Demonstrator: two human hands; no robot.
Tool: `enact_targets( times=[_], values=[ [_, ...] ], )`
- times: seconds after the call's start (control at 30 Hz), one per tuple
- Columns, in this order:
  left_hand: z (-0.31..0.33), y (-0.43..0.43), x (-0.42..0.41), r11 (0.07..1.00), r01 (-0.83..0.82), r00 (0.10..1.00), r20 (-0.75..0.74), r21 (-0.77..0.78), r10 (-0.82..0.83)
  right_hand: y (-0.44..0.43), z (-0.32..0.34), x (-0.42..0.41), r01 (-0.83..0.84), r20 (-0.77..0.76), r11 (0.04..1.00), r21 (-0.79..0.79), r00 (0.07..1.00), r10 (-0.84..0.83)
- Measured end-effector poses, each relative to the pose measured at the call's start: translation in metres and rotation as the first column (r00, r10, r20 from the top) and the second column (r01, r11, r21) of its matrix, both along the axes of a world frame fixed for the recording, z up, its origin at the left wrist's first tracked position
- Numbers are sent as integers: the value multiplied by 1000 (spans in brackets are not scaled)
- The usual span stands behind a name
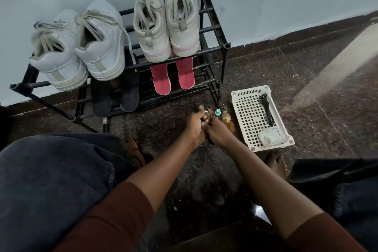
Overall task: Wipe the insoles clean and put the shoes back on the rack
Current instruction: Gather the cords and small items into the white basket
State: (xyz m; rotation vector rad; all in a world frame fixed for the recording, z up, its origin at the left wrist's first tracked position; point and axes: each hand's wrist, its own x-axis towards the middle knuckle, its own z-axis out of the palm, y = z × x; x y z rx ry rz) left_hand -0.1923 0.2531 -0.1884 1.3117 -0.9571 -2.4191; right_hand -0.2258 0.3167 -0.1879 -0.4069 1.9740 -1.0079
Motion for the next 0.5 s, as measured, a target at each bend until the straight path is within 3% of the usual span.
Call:
enact_targets(
  times=[0.1,0.23,0.37,0.5],
  values=[
    [-19,16,-32,995,93,993,71,-48,-89,16,-20,-23,45,-115,986,161,993,-27],
    [-45,29,-94,920,359,918,238,-160,-317,39,-45,-60,135,-377,949,284,926,-19],
    [-83,25,-161,680,708,677,459,-191,-576,55,-83,-102,185,-470,899,396,883,25],
    [-118,22,-216,494,866,471,449,-73,-759,63,-122,-143,256,-523,869,424,853,4]
  ],
)
